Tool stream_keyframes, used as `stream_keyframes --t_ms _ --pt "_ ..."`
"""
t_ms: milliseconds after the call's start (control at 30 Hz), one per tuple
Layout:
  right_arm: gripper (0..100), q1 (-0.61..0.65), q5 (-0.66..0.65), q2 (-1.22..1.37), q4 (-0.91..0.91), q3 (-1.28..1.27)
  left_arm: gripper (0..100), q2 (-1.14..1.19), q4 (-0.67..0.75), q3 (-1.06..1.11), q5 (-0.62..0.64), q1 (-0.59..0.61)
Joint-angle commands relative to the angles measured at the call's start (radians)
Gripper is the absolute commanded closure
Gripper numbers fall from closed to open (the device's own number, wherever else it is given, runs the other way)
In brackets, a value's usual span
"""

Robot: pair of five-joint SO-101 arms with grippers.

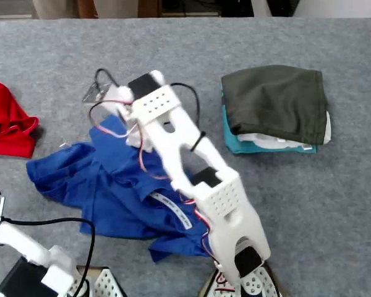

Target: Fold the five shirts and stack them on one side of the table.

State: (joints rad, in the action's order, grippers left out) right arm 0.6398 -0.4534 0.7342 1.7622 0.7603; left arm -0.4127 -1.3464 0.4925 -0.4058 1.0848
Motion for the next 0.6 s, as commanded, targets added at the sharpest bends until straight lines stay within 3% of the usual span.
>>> stream_keyframes --t_ms 0,200,300,400,567 --pt "99.6 -0.022 0.005 -0.136 0.025 -0.062 74 -0.031 -0.078 -0.009 -0.008 -0.097" --pt "99.3 0.162 0.012 -0.34 -0.018 -0.361 74 -0.022 -0.227 -0.006 0.032 -0.293" --pt "99.3 0.228 0.014 -0.364 -0.106 -0.49 74 -0.022 -0.227 0.026 0.035 -0.351" --pt "97.3 0.263 0.058 -0.344 -0.19 -0.581 74 -0.022 -0.226 0.052 0.078 -0.353" --pt "80.2 0.265 0.138 -0.272 -0.256 -0.611 74 -0.022 -0.226 0.081 0.087 -0.282"
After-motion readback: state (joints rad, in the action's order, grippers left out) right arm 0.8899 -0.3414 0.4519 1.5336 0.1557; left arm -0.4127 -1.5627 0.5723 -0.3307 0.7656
